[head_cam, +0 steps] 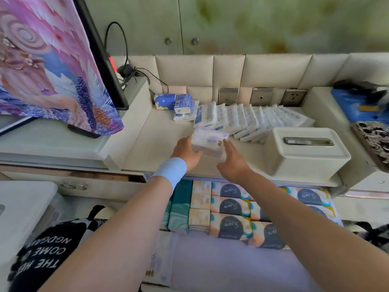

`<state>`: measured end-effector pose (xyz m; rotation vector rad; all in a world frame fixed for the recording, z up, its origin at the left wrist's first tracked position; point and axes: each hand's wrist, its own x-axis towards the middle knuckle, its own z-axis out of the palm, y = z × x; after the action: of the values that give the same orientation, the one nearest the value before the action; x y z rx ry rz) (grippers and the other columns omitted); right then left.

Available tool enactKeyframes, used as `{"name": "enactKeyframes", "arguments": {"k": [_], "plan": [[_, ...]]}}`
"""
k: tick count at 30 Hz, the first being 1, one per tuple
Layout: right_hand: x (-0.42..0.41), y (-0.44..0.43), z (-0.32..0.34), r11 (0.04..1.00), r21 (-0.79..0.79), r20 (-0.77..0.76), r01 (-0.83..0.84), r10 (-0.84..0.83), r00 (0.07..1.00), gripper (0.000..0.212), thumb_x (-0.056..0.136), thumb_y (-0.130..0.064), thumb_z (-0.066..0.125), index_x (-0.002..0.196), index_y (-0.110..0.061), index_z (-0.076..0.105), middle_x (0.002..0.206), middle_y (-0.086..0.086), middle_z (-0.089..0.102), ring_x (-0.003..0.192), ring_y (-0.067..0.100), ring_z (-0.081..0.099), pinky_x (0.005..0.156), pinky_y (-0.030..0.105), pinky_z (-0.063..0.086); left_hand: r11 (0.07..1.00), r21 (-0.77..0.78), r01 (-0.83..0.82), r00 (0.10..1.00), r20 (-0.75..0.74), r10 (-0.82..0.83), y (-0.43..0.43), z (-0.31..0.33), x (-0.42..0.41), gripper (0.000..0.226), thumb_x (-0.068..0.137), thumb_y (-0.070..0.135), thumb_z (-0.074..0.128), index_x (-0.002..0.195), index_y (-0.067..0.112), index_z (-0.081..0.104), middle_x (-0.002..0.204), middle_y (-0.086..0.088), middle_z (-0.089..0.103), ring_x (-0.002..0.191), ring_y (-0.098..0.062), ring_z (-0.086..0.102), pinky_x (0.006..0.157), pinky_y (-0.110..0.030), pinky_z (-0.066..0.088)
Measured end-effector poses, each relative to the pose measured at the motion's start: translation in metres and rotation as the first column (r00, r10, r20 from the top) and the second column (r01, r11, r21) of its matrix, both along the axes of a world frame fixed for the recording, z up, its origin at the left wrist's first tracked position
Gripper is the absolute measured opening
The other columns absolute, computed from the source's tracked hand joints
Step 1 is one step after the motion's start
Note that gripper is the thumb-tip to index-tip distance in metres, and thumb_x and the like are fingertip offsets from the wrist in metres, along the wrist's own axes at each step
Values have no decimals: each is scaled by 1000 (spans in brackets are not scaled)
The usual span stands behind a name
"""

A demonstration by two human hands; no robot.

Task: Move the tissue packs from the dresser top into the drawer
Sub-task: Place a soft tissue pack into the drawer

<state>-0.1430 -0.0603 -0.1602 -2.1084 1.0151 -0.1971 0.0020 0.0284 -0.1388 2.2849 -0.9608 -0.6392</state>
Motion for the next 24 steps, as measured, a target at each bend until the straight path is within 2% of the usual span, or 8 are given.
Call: {"name": "enactKeyframes", "arguments": {"k": [2,5,8,9,12,16,20,24], "plan": [[1,-3,-2,1000,11,-40,-28,29,999,87,86,-7,51,157,-30,6,156,-2,33,125,28,50,104,43,43,1000,-14,-20,997,-71,19,-12,-3,2,53,93,30,57,142,18,40,141,-4,47,124,-28,50,97,-34,42],[4,-8,-4,966,-232,-125,-111,83,989,81,85,-7,47,157,-27,17,149,-2,43,126,27,47,107,42,35,998,-30,-47,995,-91,44,-27,-11,6,59,94,28,58,147,17,34,145,-8,42,129,-30,47,92,-31,39],[11,-19,-7,886,-432,-128,-169,125,984,65,88,-9,45,149,-29,39,133,0,57,119,27,45,98,39,32,978,149,-148,989,6,149,-31,-17,12,81,93,48,55,155,20,13,151,-12,25,131,-39,43,102,-43,41],[13,-23,-9,873,-456,-137,-173,123,983,56,92,-12,43,146,-29,46,130,3,58,118,29,44,97,40,32,963,225,-147,989,48,140,-31,-20,12,82,92,53,53,155,20,14,150,-13,24,132,-39,42,104,-46,40],[15,-29,-17,879,-461,-155,-122,55,986,36,100,-25,45,134,-28,58,131,10,48,123,32,38,102,41,32,946,298,-127,988,119,96,-30,-31,13,72,89,57,55,145,15,37,137,-15,35,126,-38,43,101,-45,42],[13,-37,-22,950,-289,-86,-117,96,992,25,96,-24,59,121,-23,59,156,8,25,145,29,21,115,41,25,954,269,-133,989,97,111,-27,-32,13,72,83,55,64,141,20,40,133,-13,45,125,-36,43,100,-41,41],[9,-34,-9,999,-13,33,-34,34,999,69,90,-18,69,148,-22,33,152,6,29,133,29,42,104,33,37,976,193,-105,994,5,106,-16,-27,6,65,82,47,65,138,25,41,127,-7,55,117,-33,50,97,-42,44],[-2,-24,3,998,50,-73,-28,31,997,99,79,-32,81,156,-23,19,150,12,31,130,29,44,103,38,41,991,-72,-114,970,-225,95,0,-16,-4,50,89,19,62,135,22,44,123,-1,56,101,-25,56,84,-33,46]]}}
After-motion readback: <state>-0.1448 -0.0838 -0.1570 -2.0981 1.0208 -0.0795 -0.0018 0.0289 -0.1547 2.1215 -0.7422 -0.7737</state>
